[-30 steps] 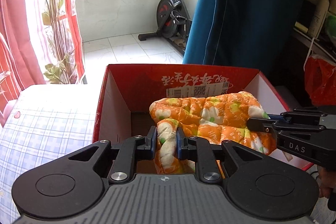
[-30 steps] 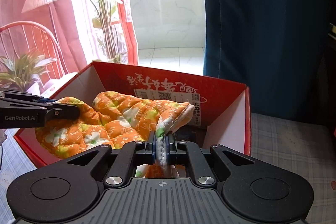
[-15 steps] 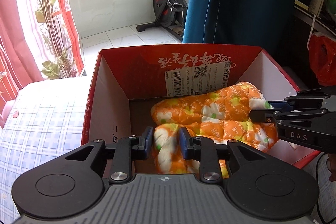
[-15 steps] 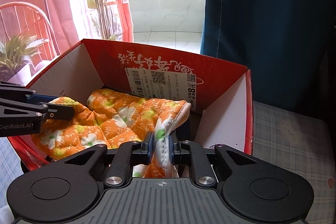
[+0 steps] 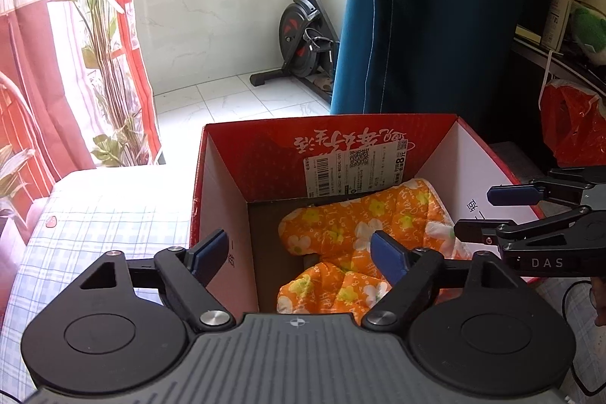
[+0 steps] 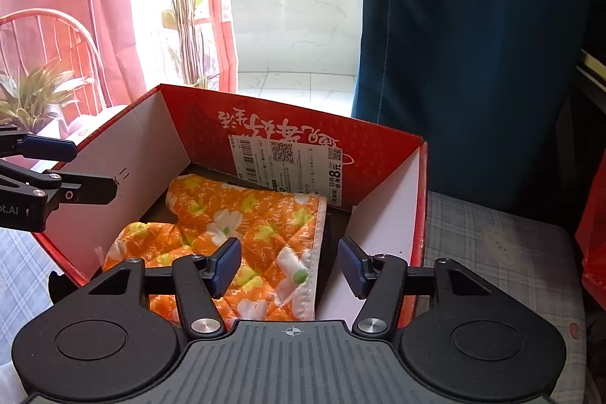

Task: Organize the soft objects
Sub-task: 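Lower the left gripper onto the packaged bread loaf and close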

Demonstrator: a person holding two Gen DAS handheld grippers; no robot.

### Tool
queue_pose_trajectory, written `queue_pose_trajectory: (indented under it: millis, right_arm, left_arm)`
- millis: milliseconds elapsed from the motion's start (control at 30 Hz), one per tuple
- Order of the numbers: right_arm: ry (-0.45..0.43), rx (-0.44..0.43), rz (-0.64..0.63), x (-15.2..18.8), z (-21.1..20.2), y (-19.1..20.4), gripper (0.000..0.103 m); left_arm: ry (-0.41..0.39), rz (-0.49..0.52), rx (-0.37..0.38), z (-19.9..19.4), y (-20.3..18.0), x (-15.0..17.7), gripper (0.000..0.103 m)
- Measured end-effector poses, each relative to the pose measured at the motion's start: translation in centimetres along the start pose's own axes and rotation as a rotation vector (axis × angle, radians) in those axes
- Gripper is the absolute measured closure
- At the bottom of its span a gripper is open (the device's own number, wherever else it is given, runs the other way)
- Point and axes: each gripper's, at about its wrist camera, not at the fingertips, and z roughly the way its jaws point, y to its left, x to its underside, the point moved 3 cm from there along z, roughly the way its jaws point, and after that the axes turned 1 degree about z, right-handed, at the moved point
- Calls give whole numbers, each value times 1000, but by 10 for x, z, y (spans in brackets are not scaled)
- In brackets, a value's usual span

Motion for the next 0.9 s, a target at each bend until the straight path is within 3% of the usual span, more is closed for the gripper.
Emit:
queue_pose_trajectory:
  millis: [133,233,333,500,900]
  right_arm:
    - [-16,-6,6,5,-15,3,31]
    - [-34,-11,14,10,-29,5,14]
    - [-62,-15,27,14,-43,7,6]
    - [-93,-19,46,21,-64,9,1]
    - [-139,-58,32,59,-119,18,1]
  left_arm:
    - [-17,-8,-7,-14,2,4,9]
    - [-23,-16,-15,-24,3,8,5]
    - [-34,-18,-17,-35,3,12,4]
    - [-52,-3,-32,-58,1,22,3]
    - [-48,-9,-30,-104,0,64,3]
